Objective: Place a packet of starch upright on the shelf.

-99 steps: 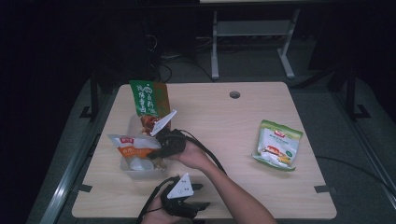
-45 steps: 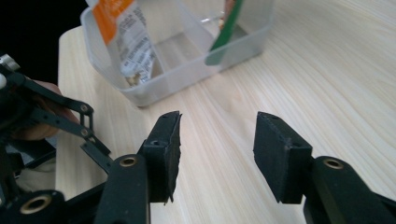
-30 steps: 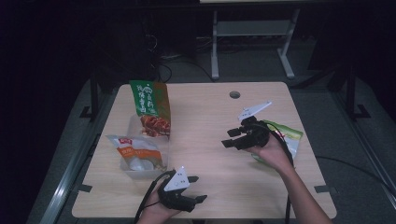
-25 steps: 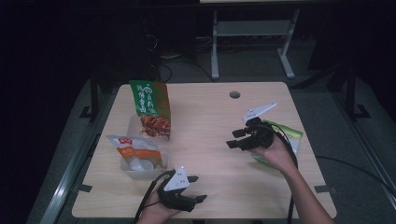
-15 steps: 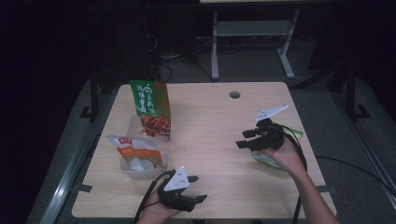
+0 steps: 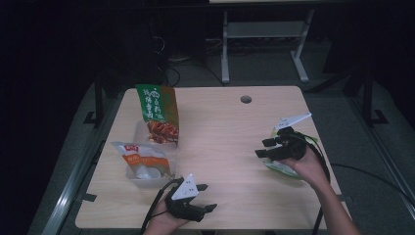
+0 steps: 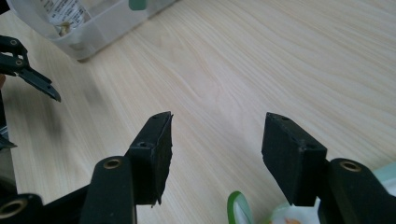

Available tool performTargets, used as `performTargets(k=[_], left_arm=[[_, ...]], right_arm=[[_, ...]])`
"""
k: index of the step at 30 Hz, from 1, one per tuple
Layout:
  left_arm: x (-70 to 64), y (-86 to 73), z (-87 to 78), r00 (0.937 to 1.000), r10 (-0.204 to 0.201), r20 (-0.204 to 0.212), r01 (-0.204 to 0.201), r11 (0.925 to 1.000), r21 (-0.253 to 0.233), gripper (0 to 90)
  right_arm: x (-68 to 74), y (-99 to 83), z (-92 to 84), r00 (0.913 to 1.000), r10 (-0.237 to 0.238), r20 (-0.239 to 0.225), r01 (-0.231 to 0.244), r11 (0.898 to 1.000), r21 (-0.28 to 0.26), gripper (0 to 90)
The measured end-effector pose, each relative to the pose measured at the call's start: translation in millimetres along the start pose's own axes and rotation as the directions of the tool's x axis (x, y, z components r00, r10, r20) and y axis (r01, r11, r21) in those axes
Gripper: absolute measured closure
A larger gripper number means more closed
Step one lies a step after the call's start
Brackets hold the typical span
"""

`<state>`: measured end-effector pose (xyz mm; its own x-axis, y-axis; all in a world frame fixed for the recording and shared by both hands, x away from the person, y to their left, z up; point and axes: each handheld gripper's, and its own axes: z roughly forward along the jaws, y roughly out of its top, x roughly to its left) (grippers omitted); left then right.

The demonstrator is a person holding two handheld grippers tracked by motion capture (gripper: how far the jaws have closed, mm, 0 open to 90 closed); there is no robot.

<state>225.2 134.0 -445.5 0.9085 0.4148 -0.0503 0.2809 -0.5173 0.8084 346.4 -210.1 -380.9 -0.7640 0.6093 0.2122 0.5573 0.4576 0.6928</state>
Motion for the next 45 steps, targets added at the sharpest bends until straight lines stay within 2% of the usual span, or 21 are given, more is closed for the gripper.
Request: performTargets(k=[8, 13, 25, 29, 33, 38, 45], left_arm=[[0.7, 0.1, 0.2, 1.0000, -0.001, 0.000, 0.001, 1.0000, -0.001, 33.0], [0.3, 0.5, 1.5, 1.0000, -0.006, 0.006, 0.006, 1.0000, -0.001, 33.0], [0.2, 0.8, 2.3, 1.0000, -0.007, 0.006, 0.007, 1.0000, -0.001, 33.0], [-0.1, 0.9, 3.1, 1.0000, -0.003, 0.006, 0.003, 1.0000, 0.003, 32.9], [-0.2, 0.9, 3.4, 1.0000, -0.003, 0.007, 0.003, 1.0000, 0.003, 33.0], [-0.2, 0.8, 3.9, 1.0000, -0.005, 0.008, 0.005, 1.0000, 0.002, 33.0], [0.4, 0.6, 3.8, 1.0000, -0.006, 0.007, 0.006, 1.0000, 0.002, 32.9]], right_arm=[[-8.9, -15.5, -9.7, 0.9988, 0.036, 0.031, -0.037, 0.999, 0.012, 40.7], [-15.6, -27.5, -17.0, 0.9956, 0.061, 0.071, -0.063, 0.998, 0.031, 39.5], [-34.5, -55.6, -32.2, 0.9809, 0.140, 0.135, -0.147, 0.988, 0.045, 38.7], [-39.6, -61.2, -36.3, 0.9768, 0.147, 0.156, -0.156, 0.986, 0.049, 38.5], [-46.7, -66.1, -41.3, 0.9680, 0.163, 0.191, -0.176, 0.983, 0.054, 38.3], [-57.7, -73.0, -48.6, 0.9518, 0.193, 0.238, -0.211, 0.976, 0.049, 38.0], [-73.4, -83.9, -49.8, 0.9316, 0.240, 0.273, -0.262, 0.964, 0.048, 37.6]])
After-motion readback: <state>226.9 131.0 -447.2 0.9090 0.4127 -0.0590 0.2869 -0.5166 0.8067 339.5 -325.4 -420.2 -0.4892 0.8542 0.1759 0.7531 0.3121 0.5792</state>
